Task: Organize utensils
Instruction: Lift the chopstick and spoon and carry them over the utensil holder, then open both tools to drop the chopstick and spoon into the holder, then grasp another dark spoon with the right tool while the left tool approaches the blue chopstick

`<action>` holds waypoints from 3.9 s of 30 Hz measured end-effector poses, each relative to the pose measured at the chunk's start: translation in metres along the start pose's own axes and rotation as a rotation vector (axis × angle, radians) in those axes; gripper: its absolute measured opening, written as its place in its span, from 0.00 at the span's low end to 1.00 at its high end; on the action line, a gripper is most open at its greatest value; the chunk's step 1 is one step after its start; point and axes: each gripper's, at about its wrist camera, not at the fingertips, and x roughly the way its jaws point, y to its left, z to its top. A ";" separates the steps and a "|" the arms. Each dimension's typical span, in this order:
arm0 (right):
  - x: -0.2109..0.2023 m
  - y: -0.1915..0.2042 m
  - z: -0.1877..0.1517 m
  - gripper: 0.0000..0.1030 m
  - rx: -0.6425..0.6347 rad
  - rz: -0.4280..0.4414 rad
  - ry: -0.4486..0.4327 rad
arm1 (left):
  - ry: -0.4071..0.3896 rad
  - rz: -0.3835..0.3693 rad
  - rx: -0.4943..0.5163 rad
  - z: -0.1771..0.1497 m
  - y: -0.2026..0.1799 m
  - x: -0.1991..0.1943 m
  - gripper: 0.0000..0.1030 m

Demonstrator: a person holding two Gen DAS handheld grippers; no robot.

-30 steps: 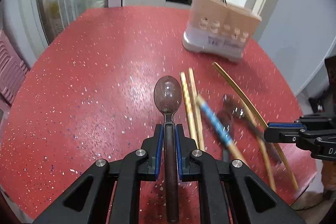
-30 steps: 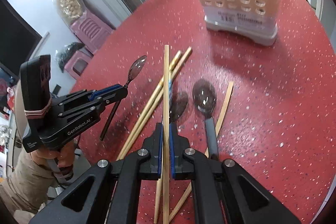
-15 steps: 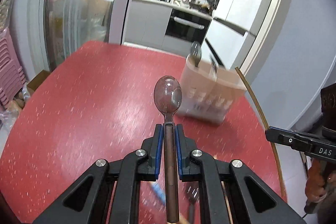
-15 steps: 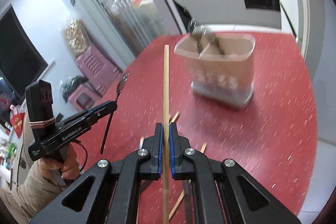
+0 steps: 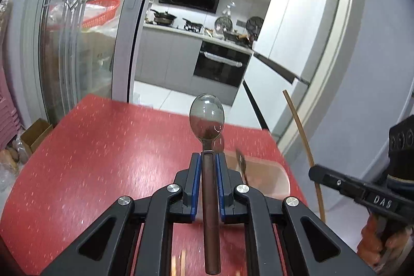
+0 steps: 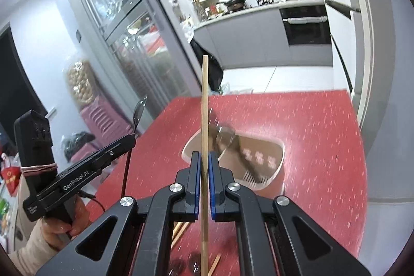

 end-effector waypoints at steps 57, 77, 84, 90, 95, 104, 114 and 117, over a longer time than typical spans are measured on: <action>0.090 -0.021 -0.014 0.08 -0.263 -0.193 -0.113 | -0.065 0.170 0.189 -0.026 -0.018 0.095 0.36; 0.019 0.001 -0.036 0.54 -0.169 -0.042 -0.030 | 0.091 0.274 0.057 -0.022 0.049 0.033 0.37; 0.033 0.012 -0.072 0.56 -0.125 0.024 0.147 | 0.094 0.333 -0.034 -0.041 0.077 0.006 1.00; 0.048 0.015 -0.103 0.56 -0.109 -0.023 0.302 | 0.167 0.361 -0.054 -0.070 0.089 -0.009 1.00; 0.051 0.013 -0.128 0.56 -0.080 -0.058 0.389 | 0.264 0.394 -0.090 -0.109 0.094 -0.024 1.00; 0.042 0.030 -0.167 0.56 -0.145 -0.091 0.456 | 0.403 0.417 -0.211 -0.178 0.096 -0.059 1.00; 0.048 0.054 -0.189 0.56 -0.273 -0.132 0.506 | 0.491 0.424 -0.360 -0.233 0.094 -0.075 1.00; 0.053 0.058 -0.190 0.56 -0.302 -0.150 0.514 | 0.489 0.436 -0.369 -0.238 0.093 -0.079 1.00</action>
